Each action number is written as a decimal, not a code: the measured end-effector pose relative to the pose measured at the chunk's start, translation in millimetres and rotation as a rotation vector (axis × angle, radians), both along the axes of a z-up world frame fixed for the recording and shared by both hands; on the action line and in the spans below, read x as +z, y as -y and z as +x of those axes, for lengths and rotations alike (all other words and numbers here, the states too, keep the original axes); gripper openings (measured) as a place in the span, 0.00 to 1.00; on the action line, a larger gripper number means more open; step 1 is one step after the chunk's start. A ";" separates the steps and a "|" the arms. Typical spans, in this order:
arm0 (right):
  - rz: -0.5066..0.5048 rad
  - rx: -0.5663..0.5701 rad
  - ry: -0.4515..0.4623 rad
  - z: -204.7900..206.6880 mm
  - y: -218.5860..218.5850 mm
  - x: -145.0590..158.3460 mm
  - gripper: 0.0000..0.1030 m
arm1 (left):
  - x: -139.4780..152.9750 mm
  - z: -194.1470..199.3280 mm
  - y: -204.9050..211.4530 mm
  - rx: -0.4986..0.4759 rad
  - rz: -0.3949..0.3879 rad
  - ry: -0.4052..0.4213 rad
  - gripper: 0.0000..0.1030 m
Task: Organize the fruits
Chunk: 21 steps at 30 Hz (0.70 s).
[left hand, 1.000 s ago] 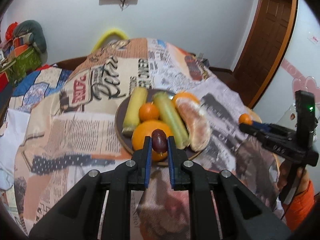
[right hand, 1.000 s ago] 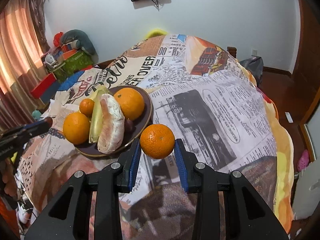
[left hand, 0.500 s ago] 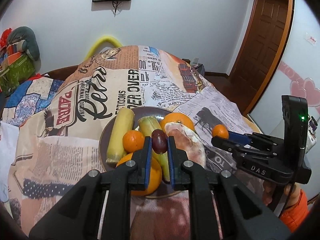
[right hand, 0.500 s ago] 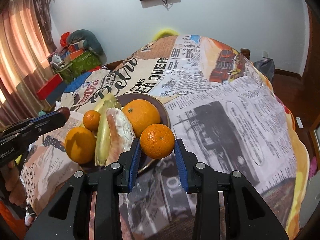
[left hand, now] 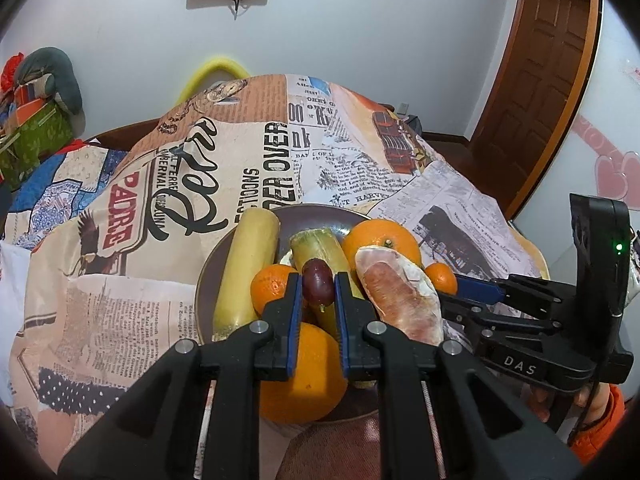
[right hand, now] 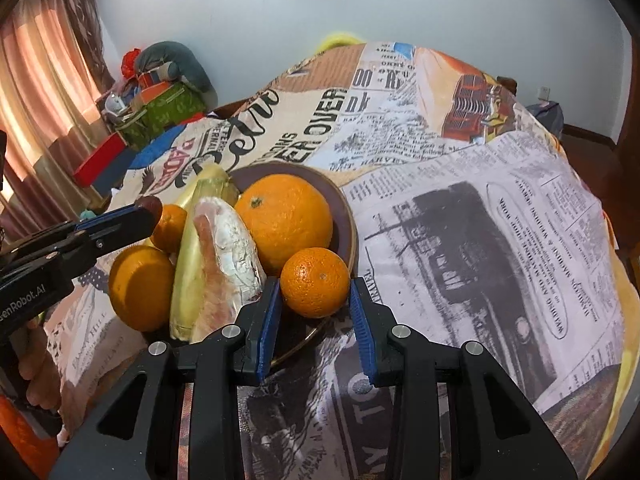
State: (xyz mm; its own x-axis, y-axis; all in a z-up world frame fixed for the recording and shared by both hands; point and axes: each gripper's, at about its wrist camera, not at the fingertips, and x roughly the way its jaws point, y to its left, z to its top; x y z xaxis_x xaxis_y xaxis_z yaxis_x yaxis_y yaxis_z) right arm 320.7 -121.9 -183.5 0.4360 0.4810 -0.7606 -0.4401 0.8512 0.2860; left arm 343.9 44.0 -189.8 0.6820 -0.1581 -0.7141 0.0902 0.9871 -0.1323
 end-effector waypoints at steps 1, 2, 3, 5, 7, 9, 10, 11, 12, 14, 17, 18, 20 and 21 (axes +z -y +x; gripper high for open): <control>0.004 0.000 -0.003 -0.1 0.1 -0.3 0.31 | -0.8 0.3 0.3 0.002 0.005 -0.001 0.14; 0.003 0.001 -0.003 0.4 -0.2 -0.2 0.31 | -1.6 0.9 0.6 0.004 0.009 -0.002 0.14; 0.001 0.003 -0.004 0.8 -0.7 -0.3 0.31 | -2.4 1.5 0.4 0.004 0.009 -0.004 0.14; -0.006 0.006 -0.007 1.4 -1.4 -0.2 0.31 | -3.8 2.9 -0.1 0.003 0.004 -0.013 0.14; -0.006 0.004 -0.010 2.3 -1.0 -0.1 0.33 | -4.5 3.2 0.1 0.000 0.005 -0.022 0.14; -0.005 -0.001 -0.011 2.3 -0.2 0.8 0.34 | -4.6 2.2 0.5 -0.006 0.002 -0.026 0.14; -0.009 -0.002 -0.009 2.2 -0.3 0.9 0.34 | -4.5 1.8 0.7 -0.006 0.003 -0.026 0.16; -0.011 -0.002 -0.007 2.6 -0.6 0.9 0.35 | -4.3 1.2 0.8 -0.005 0.006 -0.025 0.19; -0.014 -0.002 -0.006 2.9 -0.5 0.9 0.35 | -3.8 0.5 1.0 -0.005 0.008 -0.024 0.21; -0.020 -0.001 -0.003 2.7 -0.5 1.4 0.36 | -2.4 -0.5 0.7 0.000 0.012 -0.022 0.27; -0.023 -0.007 0.002 2.1 1.0 2.5 0.39 | 1.6 -3.0 -0.5 0.005 0.014 -0.016 0.27; -0.022 -0.007 0.002 1.8 1.3 2.6 0.40 | 3.8 -4.5 -1.2 0.006 0.011 -0.013 0.27; -0.019 -0.011 0.003 1.2 3.2 4.3 0.40 | 9.4 -8.1 -2.4 0.009 0.006 -0.003 0.27; -0.017 -0.013 0.003 0.7 4.3 6.2 0.40 | 12.9 -10.8 -2.9 0.011 0.006 0.003 0.27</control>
State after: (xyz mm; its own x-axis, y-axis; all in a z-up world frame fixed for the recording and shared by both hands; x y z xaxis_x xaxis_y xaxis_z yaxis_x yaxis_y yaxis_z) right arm 321.4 -126.2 -177.3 0.4450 0.4619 -0.7672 -0.4295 0.8618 0.2698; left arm 333.2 46.8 -176.9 0.6861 -0.1466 -0.7126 0.0801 0.9887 -0.1264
